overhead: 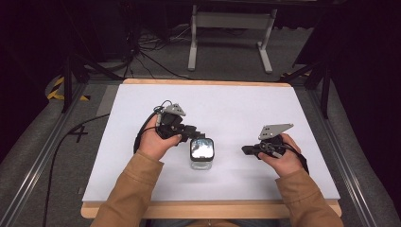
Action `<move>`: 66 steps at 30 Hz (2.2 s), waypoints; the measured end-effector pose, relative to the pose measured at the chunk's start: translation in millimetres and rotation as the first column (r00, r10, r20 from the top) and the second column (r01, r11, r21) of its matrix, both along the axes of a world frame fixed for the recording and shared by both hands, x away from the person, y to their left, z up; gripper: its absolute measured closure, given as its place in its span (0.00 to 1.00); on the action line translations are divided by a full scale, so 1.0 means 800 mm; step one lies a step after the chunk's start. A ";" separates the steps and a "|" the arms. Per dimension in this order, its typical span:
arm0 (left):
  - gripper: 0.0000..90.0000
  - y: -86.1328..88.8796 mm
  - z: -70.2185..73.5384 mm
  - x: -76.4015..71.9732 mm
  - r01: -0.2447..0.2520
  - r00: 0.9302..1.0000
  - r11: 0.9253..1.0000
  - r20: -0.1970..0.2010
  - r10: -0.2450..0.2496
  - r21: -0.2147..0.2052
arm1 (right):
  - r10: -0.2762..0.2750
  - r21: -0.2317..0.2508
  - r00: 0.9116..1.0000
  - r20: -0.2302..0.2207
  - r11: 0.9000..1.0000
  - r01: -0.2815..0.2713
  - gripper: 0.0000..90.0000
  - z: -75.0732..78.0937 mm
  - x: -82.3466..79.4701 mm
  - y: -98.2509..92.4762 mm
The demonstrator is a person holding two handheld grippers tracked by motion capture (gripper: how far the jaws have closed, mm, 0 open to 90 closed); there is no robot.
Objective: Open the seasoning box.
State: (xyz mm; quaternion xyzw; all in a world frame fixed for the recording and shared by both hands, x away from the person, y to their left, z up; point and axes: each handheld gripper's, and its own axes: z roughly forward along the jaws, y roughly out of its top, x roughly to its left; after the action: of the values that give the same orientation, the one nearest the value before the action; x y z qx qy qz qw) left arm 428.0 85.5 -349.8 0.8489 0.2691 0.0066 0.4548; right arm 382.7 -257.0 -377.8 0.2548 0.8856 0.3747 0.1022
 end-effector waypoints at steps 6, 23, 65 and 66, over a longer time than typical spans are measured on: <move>0.89 -0.010 -0.014 0.012 0.014 1.000 1.000 -0.019 -0.014 -0.026 | -0.005 -0.005 1.000 -0.004 1.000 0.005 1.00 -0.003 -0.004 -0.001; 0.94 -0.023 -0.028 0.025 -0.020 0.999 1.000 -0.029 0.019 -0.007 | -0.017 -0.008 1.000 -0.004 1.000 0.017 0.99 -0.006 -0.012 -0.008; 0.99 -0.016 -0.036 0.033 -0.029 0.996 0.996 -0.092 0.021 -0.080 | 0.128 0.096 0.989 0.074 0.986 -0.135 1.00 -0.016 -0.041 0.095; 0.99 -0.016 -0.036 0.033 -0.029 0.995 0.996 -0.093 0.022 -0.080 | 0.121 0.115 0.989 0.082 0.985 -0.130 1.00 -0.017 -0.041 0.095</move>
State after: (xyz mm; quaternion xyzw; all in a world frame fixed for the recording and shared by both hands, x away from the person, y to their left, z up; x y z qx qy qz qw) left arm 454.7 72.5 -378.8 0.8255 0.3006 -0.0377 0.4761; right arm 349.7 -180.9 -391.4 0.1901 0.8713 0.4421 0.0959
